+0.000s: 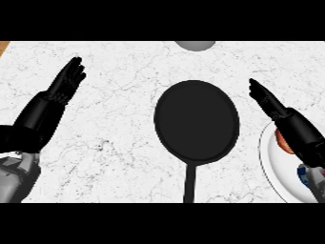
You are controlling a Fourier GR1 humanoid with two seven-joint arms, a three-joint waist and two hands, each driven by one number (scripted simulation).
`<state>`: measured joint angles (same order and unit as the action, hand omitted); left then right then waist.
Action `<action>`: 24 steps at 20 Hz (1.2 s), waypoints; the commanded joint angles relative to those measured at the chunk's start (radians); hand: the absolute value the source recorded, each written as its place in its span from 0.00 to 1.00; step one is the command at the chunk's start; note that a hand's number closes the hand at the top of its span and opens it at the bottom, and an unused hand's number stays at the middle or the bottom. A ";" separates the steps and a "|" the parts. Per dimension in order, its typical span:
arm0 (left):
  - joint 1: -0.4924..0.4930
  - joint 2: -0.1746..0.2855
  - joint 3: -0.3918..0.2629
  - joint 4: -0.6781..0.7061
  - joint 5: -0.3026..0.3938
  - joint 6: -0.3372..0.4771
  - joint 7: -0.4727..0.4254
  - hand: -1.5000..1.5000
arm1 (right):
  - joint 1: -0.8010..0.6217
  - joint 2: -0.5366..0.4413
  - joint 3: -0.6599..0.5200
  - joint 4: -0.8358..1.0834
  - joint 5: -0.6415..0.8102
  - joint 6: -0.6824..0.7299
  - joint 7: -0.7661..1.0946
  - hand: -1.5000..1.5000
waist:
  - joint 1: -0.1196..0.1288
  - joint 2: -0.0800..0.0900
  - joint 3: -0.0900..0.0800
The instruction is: Pick the can from the plate and place it in the pan
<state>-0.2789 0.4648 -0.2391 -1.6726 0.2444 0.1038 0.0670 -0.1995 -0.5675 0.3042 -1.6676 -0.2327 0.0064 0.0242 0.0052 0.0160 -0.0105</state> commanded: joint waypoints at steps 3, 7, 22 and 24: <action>0.100 0.062 0.086 0.145 -0.038 0.060 0.065 0.50 | -0.019 -0.037 -0.086 -0.050 -0.229 0.215 -0.047 0.00 | 0.006 -0.011 0.011; 0.160 0.075 0.114 0.209 -0.040 0.106 0.120 0.50 | 0.005 0.162 -0.295 -0.061 -0.407 -0.005 -0.185 0.00 | -0.083 -0.023 0.062; 0.193 0.040 0.160 0.368 -0.102 0.156 0.125 0.50 | 0.240 -0.318 -0.616 0.179 -0.341 0.536 -0.349 0.00 | -0.013 -0.016 0.010; 0.174 0.060 0.166 0.380 -0.104 0.145 0.137 0.50 | 0.291 -0.381 -0.622 0.126 -0.261 0.531 -0.328 0.00 | -0.024 -0.018 0.010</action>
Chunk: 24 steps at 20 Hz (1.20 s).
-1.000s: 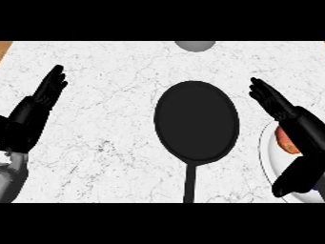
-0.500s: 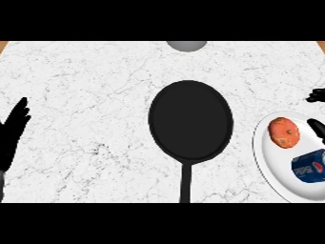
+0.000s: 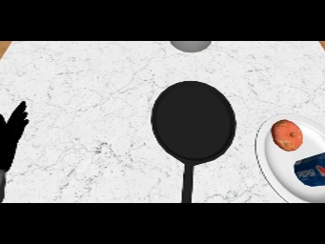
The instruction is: Pick the can from the plate and place it in the pan
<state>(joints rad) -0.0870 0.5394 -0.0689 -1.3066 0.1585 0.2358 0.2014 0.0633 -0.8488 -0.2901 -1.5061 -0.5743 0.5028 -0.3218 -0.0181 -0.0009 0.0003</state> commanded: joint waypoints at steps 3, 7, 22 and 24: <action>-0.007 -0.005 -0.005 0.003 -0.011 -0.010 0.006 0.50 | 0.022 -0.224 -0.041 -0.062 0.175 0.070 0.048 0.00 | 0.006 -0.001 -0.002; -0.012 0.005 0.006 -0.037 -0.004 -0.007 0.042 0.50 | -0.003 -0.348 -0.008 -0.138 0.290 0.086 0.138 0.00 | 0.023 -0.002 -0.002; -0.076 -0.062 0.012 0.049 -0.070 -0.014 0.019 0.50 | -0.019 -0.284 0.278 -0.377 0.678 0.114 0.375 0.00 | 0.021 0.003 -0.001; -0.014 -0.042 0.034 0.004 -0.056 -0.041 0.018 0.50 | -0.002 -0.249 0.292 -0.374 0.749 0.116 0.356 0.00 | 0.024 0.001 0.000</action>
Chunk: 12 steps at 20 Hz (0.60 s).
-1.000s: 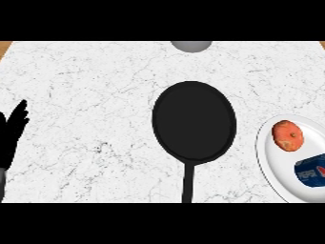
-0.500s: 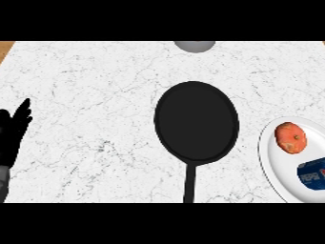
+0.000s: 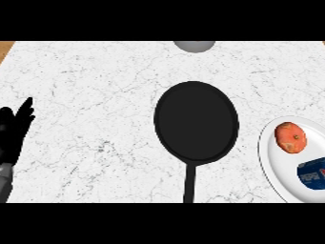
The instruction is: Pick the can from the plate and place it in the pan
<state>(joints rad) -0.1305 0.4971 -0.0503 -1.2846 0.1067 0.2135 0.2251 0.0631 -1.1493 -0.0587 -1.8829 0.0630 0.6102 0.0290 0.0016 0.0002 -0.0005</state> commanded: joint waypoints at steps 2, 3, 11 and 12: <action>-0.006 -0.022 0.021 0.057 -0.039 -0.012 -0.048 0.50 | 0.010 0.119 0.080 -0.005 0.173 -0.018 0.016 0.00 | -0.003 0.000 0.000; 0.010 -0.013 0.032 0.013 -0.009 -0.045 -0.012 0.50 | 0.072 0.120 0.044 -0.068 0.178 -0.013 0.034 0.00 | -0.010 -0.002 0.000; -0.012 -0.010 0.071 -0.051 -0.064 -0.029 0.058 0.50 | -0.007 0.193 0.064 0.060 0.361 0.030 -0.033 0.00 | 0.002 0.000 0.001; 0.027 -0.022 0.069 -0.071 -0.051 -0.053 0.048 0.50 | 0.041 0.227 0.092 0.012 0.427 -0.011 -0.030 0.00 | -0.001 -0.001 0.001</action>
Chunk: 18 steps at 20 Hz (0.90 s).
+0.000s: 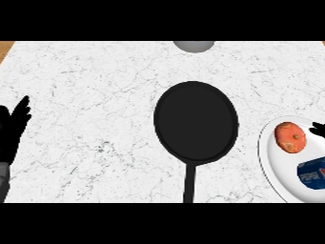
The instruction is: Pick the can from the plate and place it in the pan
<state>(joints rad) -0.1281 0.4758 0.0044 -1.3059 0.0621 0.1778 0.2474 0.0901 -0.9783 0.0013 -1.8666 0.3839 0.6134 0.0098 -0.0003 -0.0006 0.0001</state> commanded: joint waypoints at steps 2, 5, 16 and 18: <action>-0.064 -0.007 0.041 0.085 -0.012 -0.042 -0.003 0.50 | 0.020 0.005 -0.043 0.037 0.097 0.034 -0.101 0.00 | -0.007 0.001 0.000; -0.035 -0.035 0.035 0.029 -0.039 -0.039 -0.004 0.50 | -0.025 0.114 0.005 -0.034 0.108 0.098 0.031 0.00 | -0.002 0.000 0.000; 0.033 -0.073 0.082 0.004 -0.076 -0.075 -0.048 0.50 | -0.077 0.240 0.034 0.160 0.334 0.039 -0.125 0.00 | 0.004 0.001 0.000; -0.033 -0.077 0.087 0.051 -0.103 -0.066 -0.016 0.50 | -0.015 0.199 -0.014 0.147 0.348 0.036 -0.215 0.00 | -0.003 0.001 0.000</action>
<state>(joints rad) -0.1191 0.4159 0.0832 -1.2860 -0.0125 0.1078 0.2157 0.0549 -0.7850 -0.0031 -1.7562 0.6729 0.6646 -0.1310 -0.0002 -0.0002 0.0000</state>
